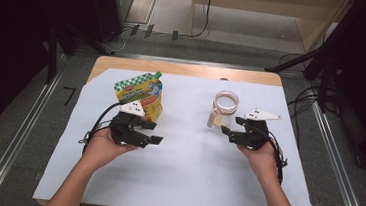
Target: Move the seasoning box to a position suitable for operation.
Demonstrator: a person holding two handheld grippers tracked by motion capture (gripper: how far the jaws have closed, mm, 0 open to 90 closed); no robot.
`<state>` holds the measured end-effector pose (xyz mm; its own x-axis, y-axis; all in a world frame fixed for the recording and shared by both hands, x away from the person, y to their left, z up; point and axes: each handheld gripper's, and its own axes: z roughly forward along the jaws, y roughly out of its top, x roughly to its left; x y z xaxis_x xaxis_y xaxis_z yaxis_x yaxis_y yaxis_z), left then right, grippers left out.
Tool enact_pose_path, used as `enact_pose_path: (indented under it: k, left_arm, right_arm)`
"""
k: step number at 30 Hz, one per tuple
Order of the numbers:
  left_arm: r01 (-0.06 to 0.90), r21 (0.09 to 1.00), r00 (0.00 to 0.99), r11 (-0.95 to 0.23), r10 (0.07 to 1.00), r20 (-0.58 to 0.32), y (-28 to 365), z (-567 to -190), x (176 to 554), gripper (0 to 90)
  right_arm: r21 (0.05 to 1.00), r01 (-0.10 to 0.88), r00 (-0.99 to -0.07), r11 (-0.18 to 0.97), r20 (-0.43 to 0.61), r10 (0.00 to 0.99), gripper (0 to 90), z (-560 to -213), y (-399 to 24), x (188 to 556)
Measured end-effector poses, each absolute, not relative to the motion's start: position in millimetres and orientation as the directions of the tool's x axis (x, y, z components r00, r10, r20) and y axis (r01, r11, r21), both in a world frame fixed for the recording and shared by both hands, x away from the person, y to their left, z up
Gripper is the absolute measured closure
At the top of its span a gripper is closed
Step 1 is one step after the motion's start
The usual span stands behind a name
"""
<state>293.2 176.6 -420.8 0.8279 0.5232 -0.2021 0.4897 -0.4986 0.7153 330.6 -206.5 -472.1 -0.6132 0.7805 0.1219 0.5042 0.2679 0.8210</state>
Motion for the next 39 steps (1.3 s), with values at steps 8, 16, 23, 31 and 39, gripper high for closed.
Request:
enact_pose_path:
  k: [8, 16, 23, 31, 39]
  left_arm:
    - [0.496, 0.707, 0.824, -0.505, 0.531, -0.199, 179, -421, 288, 39.1]
    - [0.496, 0.703, 0.816, -0.509, 0.549, -0.178, 183, -420, 280, 39.1]
    - [0.496, 0.707, 0.816, -0.504, 0.549, -0.181, 184, -420, 277, 39.1]
    - [0.494, 0.708, 0.819, -0.505, 0.543, -0.185, 183, -421, 277, 38.7]
    - [0.501, 0.709, 0.818, -0.497, 0.54, -0.199, 181, -422, 277, 37.9]
  right_arm:
    - [0.825, 0.511, -0.582, 0.242, 0.124, 0.804, 27.7, -484, -208, 357]
    - [0.83, 0.509, -0.576, 0.227, 0.131, 0.807, 19.1, -493, -201, 375]
    - [0.844, 0.482, -0.581, 0.235, 0.106, 0.807, 12.5, -504, -192, 385]
    - [0.877, 0.435, -0.573, 0.206, 0.093, 0.814, 10.4, -513, -182, 393]
    - [0.887, 0.417, -0.542, 0.197, 0.069, 0.837, 11.8, -515, -174, 394]
